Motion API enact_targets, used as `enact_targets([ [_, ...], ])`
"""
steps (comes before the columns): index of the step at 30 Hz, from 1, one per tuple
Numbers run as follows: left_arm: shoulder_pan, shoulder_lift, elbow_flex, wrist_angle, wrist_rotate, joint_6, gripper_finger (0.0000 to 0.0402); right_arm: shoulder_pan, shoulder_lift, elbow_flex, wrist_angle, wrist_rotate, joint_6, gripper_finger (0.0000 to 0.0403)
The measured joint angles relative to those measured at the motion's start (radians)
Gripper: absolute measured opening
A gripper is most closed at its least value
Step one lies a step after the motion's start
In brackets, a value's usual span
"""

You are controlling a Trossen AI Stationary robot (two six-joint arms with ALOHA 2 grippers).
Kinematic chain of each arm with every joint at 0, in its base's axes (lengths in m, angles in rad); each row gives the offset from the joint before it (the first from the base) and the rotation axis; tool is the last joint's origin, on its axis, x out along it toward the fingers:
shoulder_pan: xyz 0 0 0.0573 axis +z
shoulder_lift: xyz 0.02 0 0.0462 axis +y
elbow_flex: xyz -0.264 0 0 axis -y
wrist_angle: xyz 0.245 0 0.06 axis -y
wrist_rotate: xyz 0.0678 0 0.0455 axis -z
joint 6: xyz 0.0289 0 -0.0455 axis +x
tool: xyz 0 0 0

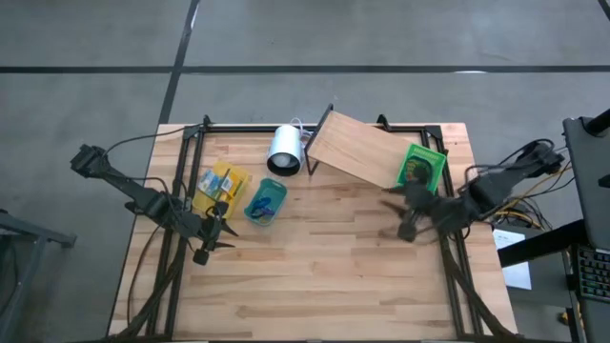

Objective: Pick & Place Office Desk Supplies
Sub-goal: Put the blue bin on the shelf

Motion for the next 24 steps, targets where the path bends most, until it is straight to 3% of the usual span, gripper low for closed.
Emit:
enact_targets([
  [6, 0.000, 0.000, 0.000, 0.000, 0.000, 0.000, 0.0152, -0.004, 0.123, -0.156, 0.452, -0.063, -0.731, 0.0134],
  [9, 0.000, 0.000, 0.000, 0.000, 0.000, 0.000, 0.0152, -0.038, 0.204, -0.211, 0.582, -0.066, -0.953, 0.0134],
  [12, 0.000, 0.000, 0.000, 0.000, 0.000, 0.000, 0.0152, -0.091, 0.289, -0.229, 0.662, -0.094, -0.982, 0.0134],
  [18, 0.000, 0.000, 0.000, 0.000, 0.000, 0.000, 0.0152, -0.209, 0.433, -0.200, 0.735, -0.347, -1.005, 0.0134],
  [24, 0.000, 0.000, 0.000, 0.000, 0.000, 0.000, 0.0152, -0.313, 0.558, -0.119, 0.766, -0.463, -1.115, 0.0134],
])
